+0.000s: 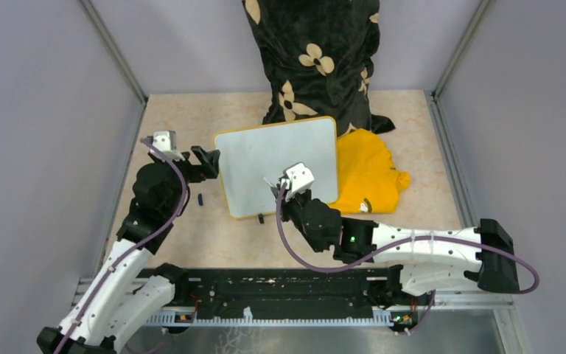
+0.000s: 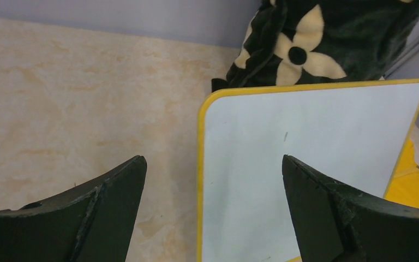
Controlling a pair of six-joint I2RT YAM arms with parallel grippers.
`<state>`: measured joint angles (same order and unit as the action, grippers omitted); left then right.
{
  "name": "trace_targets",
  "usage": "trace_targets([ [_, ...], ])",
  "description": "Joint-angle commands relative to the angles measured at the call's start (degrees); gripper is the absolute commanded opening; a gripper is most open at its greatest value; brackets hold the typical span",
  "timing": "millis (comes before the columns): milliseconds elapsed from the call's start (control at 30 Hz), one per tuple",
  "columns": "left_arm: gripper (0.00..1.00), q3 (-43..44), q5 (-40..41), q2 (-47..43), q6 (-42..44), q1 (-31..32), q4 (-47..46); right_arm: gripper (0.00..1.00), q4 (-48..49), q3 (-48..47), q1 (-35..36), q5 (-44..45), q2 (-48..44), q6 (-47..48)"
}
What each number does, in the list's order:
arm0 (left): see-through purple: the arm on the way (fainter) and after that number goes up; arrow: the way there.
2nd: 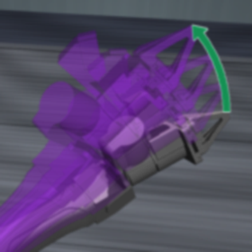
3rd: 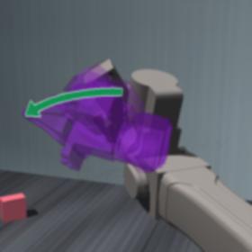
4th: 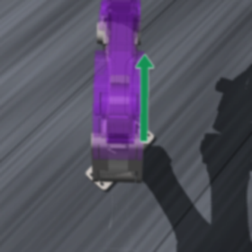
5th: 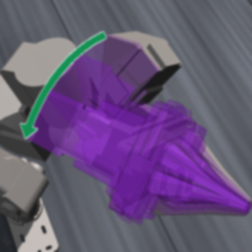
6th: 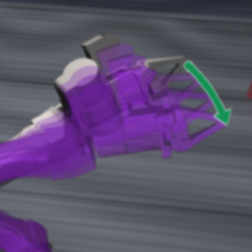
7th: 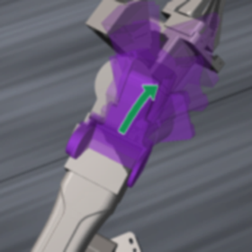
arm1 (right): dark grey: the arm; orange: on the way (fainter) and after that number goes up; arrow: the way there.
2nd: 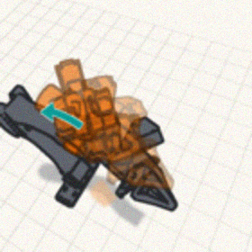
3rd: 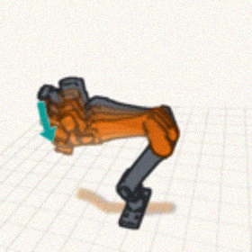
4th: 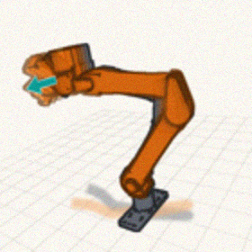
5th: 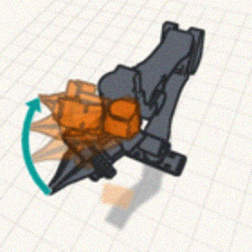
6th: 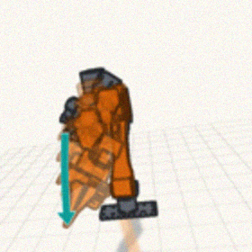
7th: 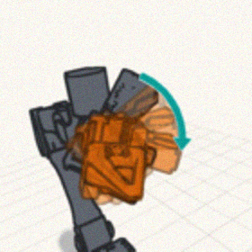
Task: Write a sentence on the whiteboard
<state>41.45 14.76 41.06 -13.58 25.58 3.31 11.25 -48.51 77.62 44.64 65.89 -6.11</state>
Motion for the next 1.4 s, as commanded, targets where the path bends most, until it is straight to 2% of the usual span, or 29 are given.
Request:
trace_targets([
  [0, 0.98, -2.82, -13.87, 0.25, -10.48, -8.50, 3.44, 0.00, 5.43, 1.38, 0.42, 1.48, -2.52, 2.34],
  [167, 0.99, -4.80, -29.60, 4.89, -18.48, -15.87, 0.48, 0.00, 7.15, 2.98, 0.24, 0.88, -4.07, 4.91],
  [300, 0.99, -6.22, -36.77, 7.44, -24.17, -20.56, -2.80, 0.00, 7.92, 4.20, -0.41, -0.28, -5.59, 5.23],
  [533, 0.99, -10.17, -47.59, 10.49, -24.05, -22.72, -14.88, 0.00, 8.65, 5.24, -2.09, -3.38, -7.41, 1.73],
  [600, 0.99, -10.95, -48.59, 10.02, -23.21, -22.85, -15.60, 0.00, 8.71, 5.13, -2.21, -4.52, -7.72, 1.47],
  [700, 0.99, -10.64, -45.68, 7.90, -21.15, -22.90, -12.64, 0.00, 8.30, 5.08, -2.21, -5.65, -8.54, 1.50],
  [867, 0.99, -3.94, -31.45, 4.04, -19.32, -22.86, 2.42, 0.00, 8.44, 6.24, -2.21, -6.32, -10.77, 1.59],
  [933, 0.99, -0.35, -28.90, 4.19, -18.40, -22.80, 7.92, 0.00, 8.19, 6.41, -2.21, -6.53, -11.44, 1.51],
  [1000, 0.99, 3.89, -24.65, 4.81, -20.53, -22.77, 14.05, 0.00, 7.65, 6.41, -2.20, -6.83, -12.08, 1.50],
  [1067, 0.99, 7.68, -15.45, 5.14, -27.11, -22.61, 20.53, 0.00, 7.33, 6.45, -2.20, -6.90, -12.78, 1.63],
  [1167, 0.99, 9.48, -6.46, 6.39, -30.97, -21.91, 25.79, 0.00, 7.07, 6.51, -2.13, -7.04, -13.72, 1.80],
  [1200, 0.99, 10.00, -4.99, 7.44, -29.83, -21.59, 27.04, 0.00, 6.84, 6.50, -2.16, -7.18, -13.95, 1.80],
  [1300, 0.99, 11.93, -6.17, 10.33, -18.90, -21.45, 28.76, 0.00, 6.71, 6.79, -2.19, -7.50, -14.49, 1.62],
  [1367, 0.99, 10.71, -6.77, 9.72, -14.48, -21.34, 26.65, 0.00, 6.72, 6.94, -2.21, -7.62, -14.81, 1.26],
])
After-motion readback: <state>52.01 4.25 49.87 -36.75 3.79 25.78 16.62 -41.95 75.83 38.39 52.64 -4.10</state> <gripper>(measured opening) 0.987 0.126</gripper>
